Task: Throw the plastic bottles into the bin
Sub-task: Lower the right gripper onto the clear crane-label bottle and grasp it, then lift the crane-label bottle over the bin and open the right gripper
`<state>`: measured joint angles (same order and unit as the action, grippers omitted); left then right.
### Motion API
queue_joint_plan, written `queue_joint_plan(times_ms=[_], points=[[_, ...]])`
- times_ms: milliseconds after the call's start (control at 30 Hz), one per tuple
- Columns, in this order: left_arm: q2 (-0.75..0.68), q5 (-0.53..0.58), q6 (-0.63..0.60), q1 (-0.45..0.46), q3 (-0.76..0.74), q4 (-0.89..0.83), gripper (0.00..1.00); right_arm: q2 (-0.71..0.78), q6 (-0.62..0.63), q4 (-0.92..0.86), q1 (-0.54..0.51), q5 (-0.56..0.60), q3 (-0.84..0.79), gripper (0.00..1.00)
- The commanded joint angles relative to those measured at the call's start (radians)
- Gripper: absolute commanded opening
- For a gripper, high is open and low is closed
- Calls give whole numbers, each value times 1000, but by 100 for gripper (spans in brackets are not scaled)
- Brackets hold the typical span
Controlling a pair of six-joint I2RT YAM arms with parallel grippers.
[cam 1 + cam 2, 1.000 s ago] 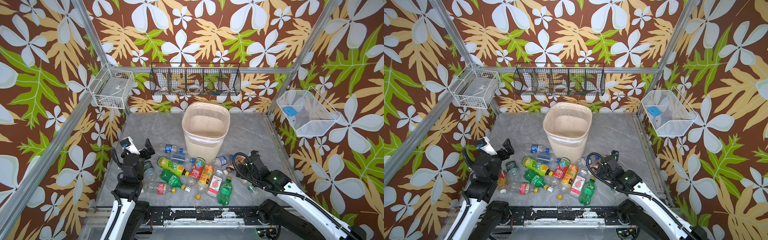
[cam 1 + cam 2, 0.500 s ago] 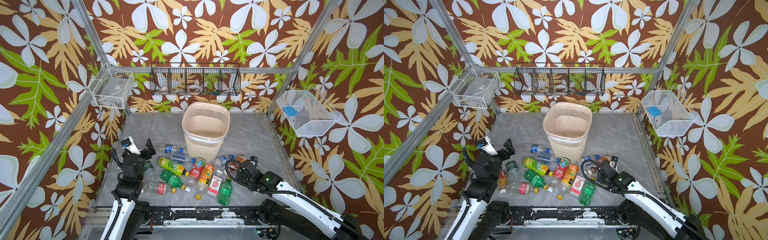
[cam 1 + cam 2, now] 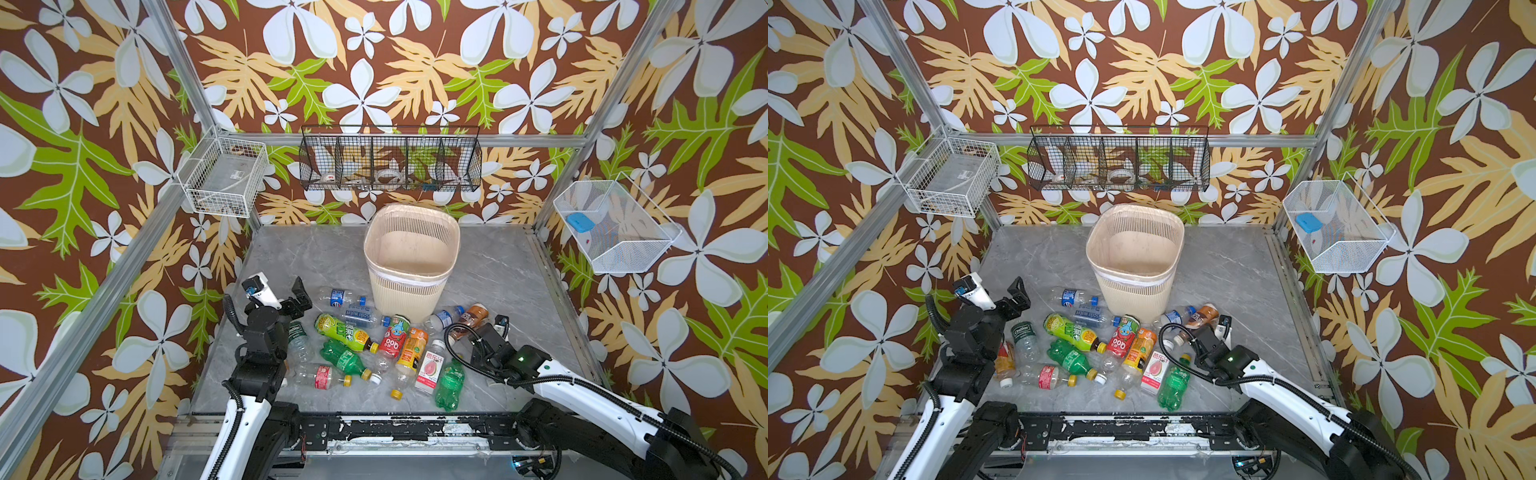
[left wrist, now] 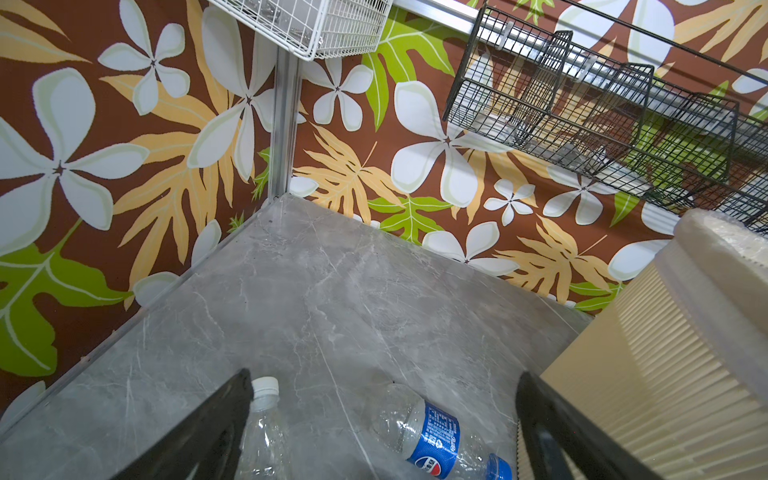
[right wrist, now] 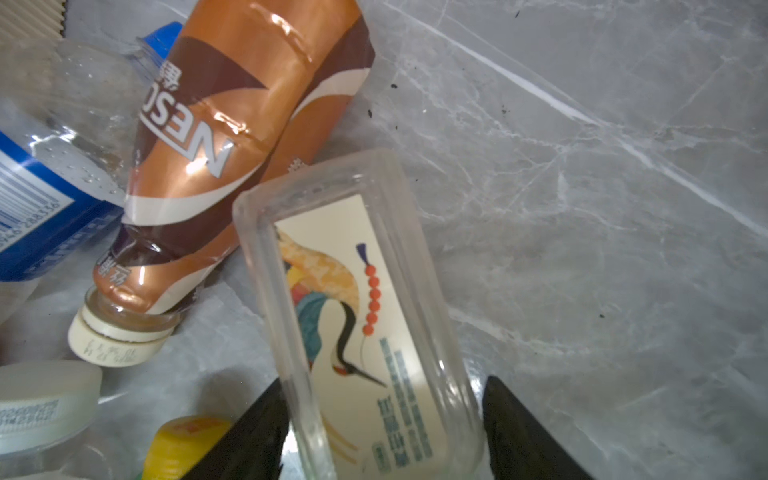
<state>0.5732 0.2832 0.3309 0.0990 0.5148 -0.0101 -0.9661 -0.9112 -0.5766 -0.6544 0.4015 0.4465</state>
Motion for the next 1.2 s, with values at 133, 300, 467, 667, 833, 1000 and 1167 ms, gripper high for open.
queue_joint_plan(times_ms=[133, 300, 467, 667, 833, 1000, 1167], points=[[5, -3, 0, -1, 4, 12, 100, -17, 34, 98, 3, 37, -36, 74], [11, -2, -2, -1, 6, 10, 100, -38, 46, 124, 7, 51, -45, 66], [20, 0, 0, -1, 7, 7, 100, -24, 60, 117, 7, 67, -30, 54], [32, 9, 0, -1, 10, 2, 100, 91, 78, -7, 8, 120, 59, 49], [42, 17, 2, -1, 13, -4, 100, 195, 132, -123, 7, 179, 220, 48], [51, 22, 3, -1, 17, -8, 100, 151, 288, -95, 8, 225, 458, 48], [59, 22, 5, -1, 19, -13, 100, -25, 499, 9, 7, 211, 775, 48]])
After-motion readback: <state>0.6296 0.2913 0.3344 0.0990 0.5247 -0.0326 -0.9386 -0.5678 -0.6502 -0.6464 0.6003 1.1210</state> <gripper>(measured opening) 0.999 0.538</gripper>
